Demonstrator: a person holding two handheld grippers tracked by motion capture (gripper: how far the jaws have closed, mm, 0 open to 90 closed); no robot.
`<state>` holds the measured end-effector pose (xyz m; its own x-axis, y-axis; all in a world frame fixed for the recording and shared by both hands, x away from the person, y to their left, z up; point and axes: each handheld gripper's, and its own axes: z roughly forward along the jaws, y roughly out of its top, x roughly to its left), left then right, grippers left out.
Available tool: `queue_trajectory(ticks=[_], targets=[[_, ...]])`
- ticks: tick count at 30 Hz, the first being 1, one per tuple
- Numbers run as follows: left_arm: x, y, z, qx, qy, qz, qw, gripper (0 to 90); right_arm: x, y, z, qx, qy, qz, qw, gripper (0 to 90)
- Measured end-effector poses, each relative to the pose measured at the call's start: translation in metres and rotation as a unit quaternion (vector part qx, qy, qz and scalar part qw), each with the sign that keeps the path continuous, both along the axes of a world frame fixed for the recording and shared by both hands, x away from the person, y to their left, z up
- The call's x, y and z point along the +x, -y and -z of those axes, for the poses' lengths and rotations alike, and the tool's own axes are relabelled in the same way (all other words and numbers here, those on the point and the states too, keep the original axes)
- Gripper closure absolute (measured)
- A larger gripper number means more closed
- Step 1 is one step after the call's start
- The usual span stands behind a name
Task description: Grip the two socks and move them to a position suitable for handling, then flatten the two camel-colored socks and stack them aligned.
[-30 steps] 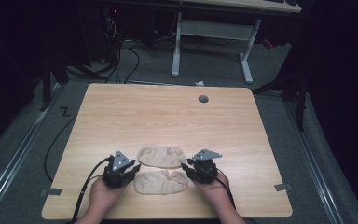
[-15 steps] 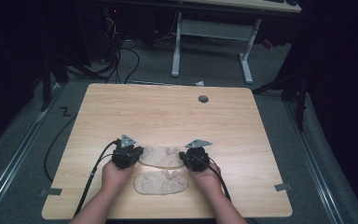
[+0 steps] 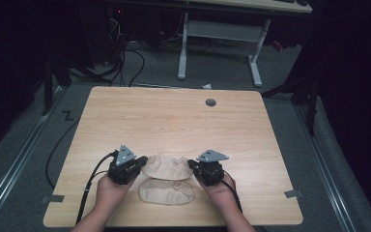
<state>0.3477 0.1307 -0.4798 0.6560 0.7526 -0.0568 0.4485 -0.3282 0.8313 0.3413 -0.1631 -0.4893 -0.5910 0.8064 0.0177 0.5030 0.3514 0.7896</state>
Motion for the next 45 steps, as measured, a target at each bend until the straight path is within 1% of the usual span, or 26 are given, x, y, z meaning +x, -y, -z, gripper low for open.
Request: queue_trajectory(ticks=[1, 3, 5, 7, 11, 14, 18, 19, 22, 24, 28, 29, 32, 33, 34, 35, 37, 39, 41, 42, 43, 44, 45], targets=[[-0.004, -0.002, -0.002, -0.005, -0.001, 0.003, 1.0000, 86.6, -0.004, 0.000, -0.002, 0.003, 0.002, -0.001, 1.0000, 87.9], [-0.012, -0.005, -0.004, -0.006, 0.001, 0.008, 0.9999, 86.5, -0.011, 0.001, -0.004, 0.004, 0.008, -0.006, 0.9999, 87.9], [-0.017, -0.007, -0.004, -0.009, 0.000, 0.009, 0.9999, 86.5, -0.016, 0.001, -0.006, 0.004, 0.015, -0.011, 0.9998, 87.9], [-0.020, -0.009, -0.004, -0.011, -0.002, 0.007, 0.9999, 86.5, -0.020, 0.001, -0.007, 0.004, 0.017, -0.014, 0.9998, 87.9], [-0.027, -0.013, -0.002, -0.008, -0.007, 0.006, 0.9999, 86.6, -0.026, 0.001, -0.006, 0.001, 0.014, -0.020, 0.9997, 88.0], [-0.034, -0.015, 0.002, -0.006, -0.014, 0.007, 0.9999, 86.5, -0.030, 0.003, -0.004, -0.003, 0.010, -0.025, 0.9996, 88.0], [-0.044, -0.012, 0.008, 0.002, -0.022, 0.014, 0.9997, 86.5, -0.038, 0.002, -0.001, -0.010, 0.006, -0.032, 0.9994, 88.1], [-0.045, -0.012, 0.009, 0.005, -0.023, 0.016, 0.9996, 86.5, -0.040, 0.002, 0.000, -0.012, 0.005, -0.033, 0.9994, 88.1], [-0.049, -0.009, 0.011, 0.005, -0.024, 0.022, 0.9995, 86.5, -0.045, 0.004, 0.002, -0.015, 0.003, -0.034, 0.9993, 88.1], [-0.049, -0.008, 0.015, 0.016, -0.024, 0.026, 0.9992, 86.5, -0.047, 0.005, 0.004, -0.017, -0.003, -0.035, 0.9992, 88.1], [-0.045, -0.009, 0.024, 0.032, -0.034, 0.028, 0.9985, 86.4, -0.049, 0.003, 0.013, -0.026, -0.020, -0.042, 0.9986, 88.1], [-0.045, -0.009, 0.026, 0.038, -0.039, 0.029, 0.9981, 86.4, -0.049, 0.002, 0.015, -0.030, -0.023, -0.045, 0.9983, 88.1], [-0.047, -0.007, 0.031, 0.052, -0.044, 0.034, 0.9971, 86.0, -0.051, 0.001, 0.019, -0.033, -0.033, -0.050, 0.9976, 88.0], [-0.048, -0.007, 0.032, 0.055, -0.045, 0.034, 0.9969, 85.2, -0.052, 0.001, 0.020, -0.034, -0.035, -0.050, 0.9976, 87.9], [-0.048, -0.007, 0.033, 0.055, -0.047, 0.034, 0.9968, 82.7, -0.051, 0.001, 0.021, -0.037, -0.040, -0.050, 0.9973, 86.9], [-0.047, -0.007, 0.033, 0.052, -0.050, 0.031, 0.9969, 78.8, -0.051, 0.001, 0.022, -0.038, -0.043, -0.050, 0.9971, 83.4], [-0.046, -0.009, 0.030, 0.042, -0.042, 0.024, 0.9980, 68.0, -0.050, 0.003, 0.021, -0.026, -0.042, -0.049, 0.9976, 77.3], [-0.044, -0.014, 0.024, 0.018, -0.029, 0.020, 0.9992, 61.2, -0.050, 0.007, 0.019, -0.015, -0.032, -0.043, 0.9984, 73.9], [-0.042, -0.019, 0.019, -0.007, -0.018, 0.021, 0.9996, 56.2, -0.049, 0.013, 0.015, 0.003, -0.022, -0.031, 0.9993, 70.6], [-0.040, -0.022, 0.017, -0.012, -0.011, 0.021, 0.9997, 56.0, -0.048, 0.017, 0.014, 0.010, -0.016, -0.023, 0.9996, 69.1], [-0.039, -0.025, 0.015, -0.010, 0.001, 0.014, 0.9999, 55.4, -0.047, 0.021, 0.012, 0.013, -0.009, -0.014, 0.9998, 67.3], [-0.037, -0.027, 0.014, -0.007, 0.008, 0.008, 0.9999, 54.8, -0.045, 0.025, 0.011, 0.018, 0.000, -0.001, 0.9998, 65.7], [-0.035, -0.030, 0.014, -0.003, 0.016, 0.000, 0.9999, 54.1, -0.043, 0.028, 0.011, 0.021, 0.005, 0.006, 0.9998, 64.2]])
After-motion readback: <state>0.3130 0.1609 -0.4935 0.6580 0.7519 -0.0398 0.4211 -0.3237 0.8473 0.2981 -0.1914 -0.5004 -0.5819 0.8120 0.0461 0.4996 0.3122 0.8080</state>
